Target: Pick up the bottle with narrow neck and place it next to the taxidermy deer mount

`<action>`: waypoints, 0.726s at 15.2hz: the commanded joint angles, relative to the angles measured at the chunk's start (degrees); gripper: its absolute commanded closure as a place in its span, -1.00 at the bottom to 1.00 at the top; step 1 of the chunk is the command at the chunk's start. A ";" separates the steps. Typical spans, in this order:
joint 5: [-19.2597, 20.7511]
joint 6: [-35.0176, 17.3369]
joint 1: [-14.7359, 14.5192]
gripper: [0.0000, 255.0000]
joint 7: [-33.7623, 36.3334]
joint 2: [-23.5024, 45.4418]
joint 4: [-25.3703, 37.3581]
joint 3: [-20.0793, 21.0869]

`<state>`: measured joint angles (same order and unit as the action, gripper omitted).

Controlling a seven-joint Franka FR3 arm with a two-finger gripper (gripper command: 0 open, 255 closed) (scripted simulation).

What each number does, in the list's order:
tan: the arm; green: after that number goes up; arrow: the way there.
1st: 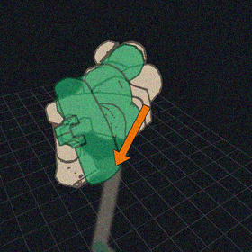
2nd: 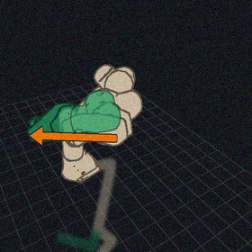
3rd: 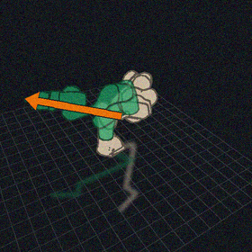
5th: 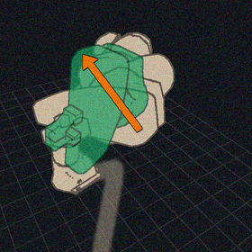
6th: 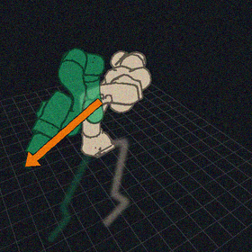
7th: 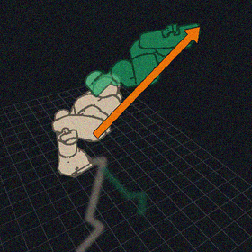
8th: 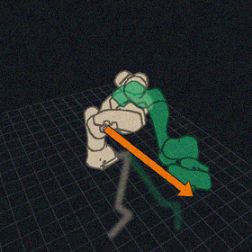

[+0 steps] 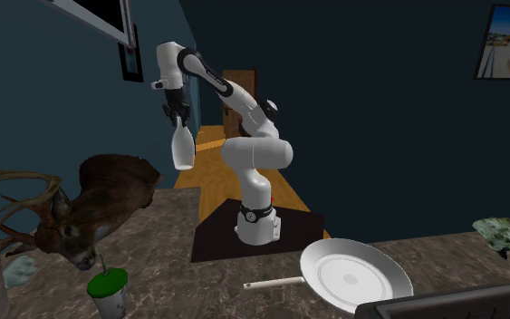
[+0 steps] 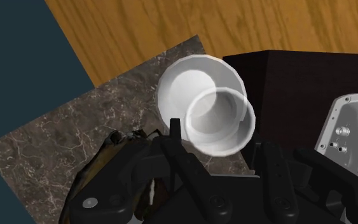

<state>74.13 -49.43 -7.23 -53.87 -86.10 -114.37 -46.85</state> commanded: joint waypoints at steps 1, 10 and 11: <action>0.62 -0.55 0.56 1.00 0.24 -1.19 -1.54 -0.70; 3.81 -2.87 3.11 1.00 0.88 -6.15 -7.74 -4.30; 4.21 -3.13 3.40 1.00 0.91 -6.67 -8.38 -4.75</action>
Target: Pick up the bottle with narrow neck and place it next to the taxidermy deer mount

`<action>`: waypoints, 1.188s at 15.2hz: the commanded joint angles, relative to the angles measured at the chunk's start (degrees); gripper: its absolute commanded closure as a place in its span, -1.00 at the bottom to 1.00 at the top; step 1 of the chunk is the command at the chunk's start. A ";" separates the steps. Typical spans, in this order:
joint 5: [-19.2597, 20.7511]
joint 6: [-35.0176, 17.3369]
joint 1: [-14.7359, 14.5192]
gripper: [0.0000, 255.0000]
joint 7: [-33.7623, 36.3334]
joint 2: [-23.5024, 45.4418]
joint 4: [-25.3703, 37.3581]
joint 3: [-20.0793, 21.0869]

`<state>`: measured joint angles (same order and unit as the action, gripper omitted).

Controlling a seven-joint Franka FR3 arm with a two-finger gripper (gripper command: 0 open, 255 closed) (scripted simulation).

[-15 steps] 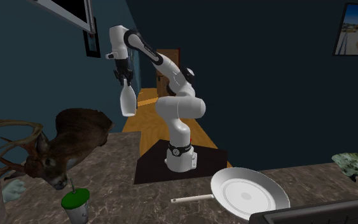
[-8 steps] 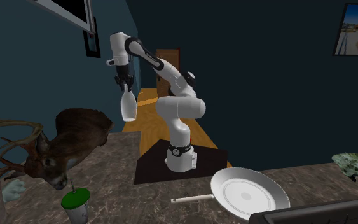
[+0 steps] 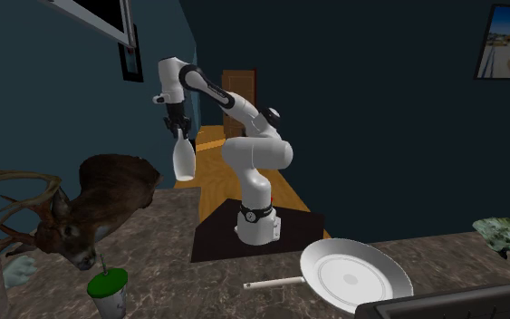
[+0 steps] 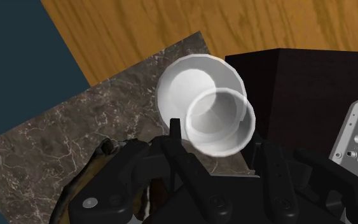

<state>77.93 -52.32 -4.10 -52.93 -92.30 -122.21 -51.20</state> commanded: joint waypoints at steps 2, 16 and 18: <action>1.24 -0.76 0.87 1.00 0.03 -1.51 -1.79 -1.32; 6.18 -3.47 4.13 1.00 -0.07 -6.54 -7.64 -6.78; 6.18 -3.47 4.13 1.00 -0.07 -6.54 -7.64 -6.78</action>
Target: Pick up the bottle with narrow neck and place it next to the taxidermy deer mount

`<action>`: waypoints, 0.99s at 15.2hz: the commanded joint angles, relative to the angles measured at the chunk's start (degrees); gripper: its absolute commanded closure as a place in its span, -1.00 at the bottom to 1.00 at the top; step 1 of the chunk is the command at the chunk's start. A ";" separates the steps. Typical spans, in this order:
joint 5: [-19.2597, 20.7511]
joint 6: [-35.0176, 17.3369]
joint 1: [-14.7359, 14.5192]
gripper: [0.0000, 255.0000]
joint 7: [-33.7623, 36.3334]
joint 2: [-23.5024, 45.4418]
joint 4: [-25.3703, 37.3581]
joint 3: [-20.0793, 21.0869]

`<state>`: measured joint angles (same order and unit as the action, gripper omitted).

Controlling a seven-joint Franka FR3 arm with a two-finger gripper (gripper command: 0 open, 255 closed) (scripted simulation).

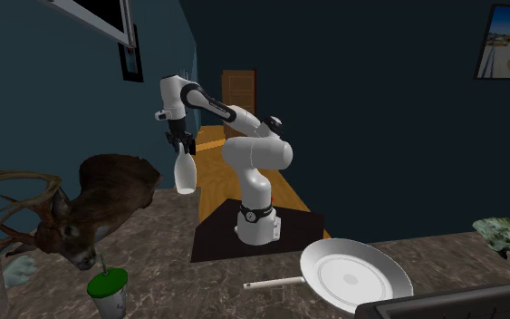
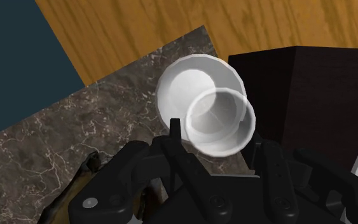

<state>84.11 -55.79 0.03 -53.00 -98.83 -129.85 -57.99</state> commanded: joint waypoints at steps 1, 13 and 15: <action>0.01 -0.01 0.01 1.00 0.00 0.00 -0.01 0.01; -4.95 2.44 -3.39 -1.00 1.20 4.54 4.74 5.03; -4.96 2.43 -3.39 -1.00 1.20 4.54 4.74 5.03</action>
<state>79.28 -53.40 -3.28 -51.90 -94.37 -125.16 -53.04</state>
